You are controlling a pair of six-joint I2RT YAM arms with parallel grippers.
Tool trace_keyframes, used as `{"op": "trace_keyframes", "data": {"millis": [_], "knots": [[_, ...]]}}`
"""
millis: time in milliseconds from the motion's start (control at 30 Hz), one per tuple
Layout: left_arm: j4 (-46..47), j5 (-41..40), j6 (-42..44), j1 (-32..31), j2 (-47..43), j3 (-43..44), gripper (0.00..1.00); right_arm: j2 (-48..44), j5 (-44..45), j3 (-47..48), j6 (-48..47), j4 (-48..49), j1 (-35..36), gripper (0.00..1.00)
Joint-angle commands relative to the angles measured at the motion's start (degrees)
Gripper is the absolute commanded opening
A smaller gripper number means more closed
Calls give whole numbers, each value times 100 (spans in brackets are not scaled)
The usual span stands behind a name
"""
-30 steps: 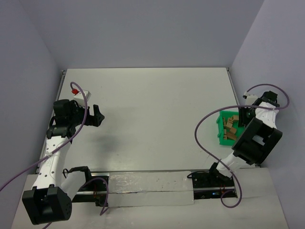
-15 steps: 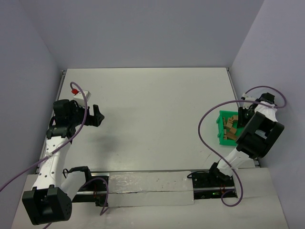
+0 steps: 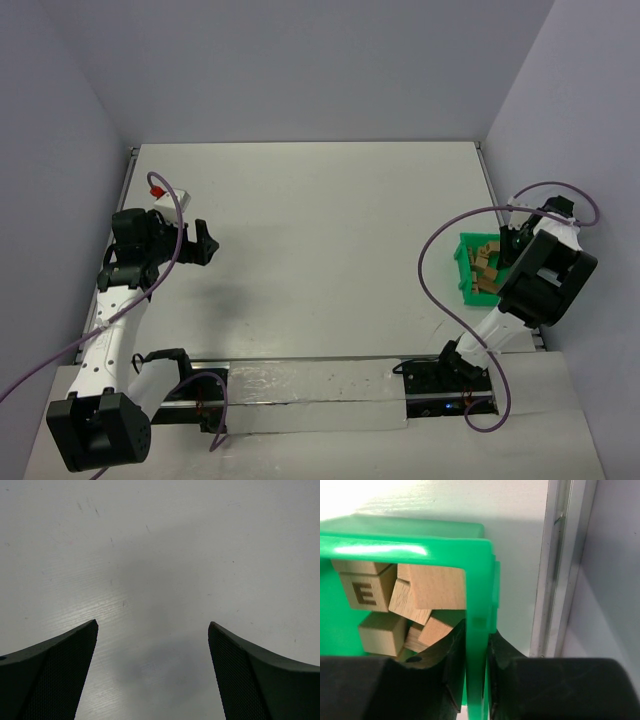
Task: Build the wood block tower
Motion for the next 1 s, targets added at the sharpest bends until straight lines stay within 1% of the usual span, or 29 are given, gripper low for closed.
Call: {"op": "trace_keyframes", "data": {"millis": [0, 33, 167, 200, 300, 500, 633, 733, 800, 967], "knots": [[158, 32, 42, 43, -65, 177, 97, 100, -25, 63, 20, 183, -57, 22], [159, 31, 42, 48, -58, 177, 97, 101, -27, 55, 14, 180, -57, 20], [152, 38, 51, 41, -32, 182, 97, 112, -93, 56, 22, 49, -57, 2], [149, 41, 51, 41, -29, 186, 97, 83, -133, 60, 25, 5, -53, 0], [166, 50, 43, 41, -23, 177, 97, -50, -227, 65, 47, -98, -15, 0], [191, 60, 25, 49, -14, 169, 97, -867, -374, 92, 202, -343, 356, 0], [134, 133, 29, 41, -5, 192, 97, -1286, -193, 259, 585, -329, 1139, 0], [197, -117, -98, 41, -58, 173, 99, -1416, 120, 680, 971, -344, 1968, 0], [200, -221, -158, 44, -67, 191, 99, -1381, 326, 953, 1129, -328, 2326, 0], [12, -219, -234, 84, -53, 309, 99, -889, 971, 1728, 1663, -194, 3598, 0]]}}
